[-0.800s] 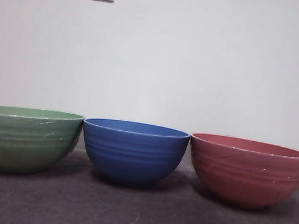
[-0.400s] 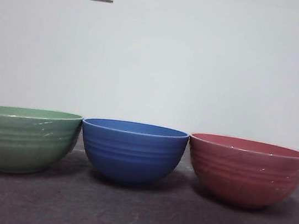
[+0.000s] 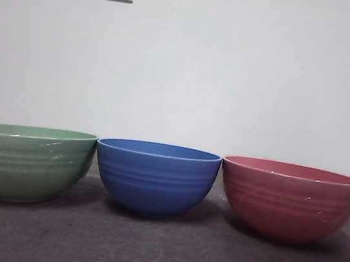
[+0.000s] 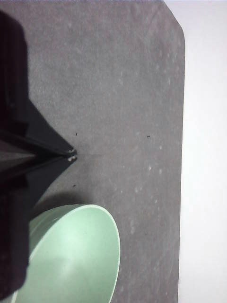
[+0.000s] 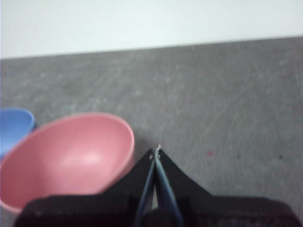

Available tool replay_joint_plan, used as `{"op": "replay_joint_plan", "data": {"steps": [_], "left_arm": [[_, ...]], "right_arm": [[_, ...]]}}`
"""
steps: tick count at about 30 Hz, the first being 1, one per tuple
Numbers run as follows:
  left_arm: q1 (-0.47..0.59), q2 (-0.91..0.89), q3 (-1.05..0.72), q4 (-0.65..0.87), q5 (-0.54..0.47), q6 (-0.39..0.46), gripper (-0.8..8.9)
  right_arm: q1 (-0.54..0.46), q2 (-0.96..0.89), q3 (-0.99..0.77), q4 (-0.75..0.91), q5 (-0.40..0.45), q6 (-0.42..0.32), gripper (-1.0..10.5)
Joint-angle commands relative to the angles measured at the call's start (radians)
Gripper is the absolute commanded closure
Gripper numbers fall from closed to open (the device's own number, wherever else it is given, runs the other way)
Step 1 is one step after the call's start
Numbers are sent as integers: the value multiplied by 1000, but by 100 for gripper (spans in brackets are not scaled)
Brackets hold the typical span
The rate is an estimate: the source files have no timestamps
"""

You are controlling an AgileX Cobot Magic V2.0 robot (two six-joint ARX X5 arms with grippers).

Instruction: Pick up the green bowl on the top,put the green bowl on the left,pick up the red bowl in the middle,put the red bowl on the right

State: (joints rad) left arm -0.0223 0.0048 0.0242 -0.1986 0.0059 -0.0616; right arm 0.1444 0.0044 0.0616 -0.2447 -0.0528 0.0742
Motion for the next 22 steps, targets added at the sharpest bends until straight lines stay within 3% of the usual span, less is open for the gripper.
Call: {"op": "replay_joint_plan", "data": {"steps": [1, 22], "left_arm": [[3, -3, -16, 3, -2, -5, 817], [3, -3, -16, 3, -2, -5, 817]], "right_arm": [[-1, -2, -39, 25, -2, -8, 945], [0, 10, -41, 34, 6, 7, 945]]}}
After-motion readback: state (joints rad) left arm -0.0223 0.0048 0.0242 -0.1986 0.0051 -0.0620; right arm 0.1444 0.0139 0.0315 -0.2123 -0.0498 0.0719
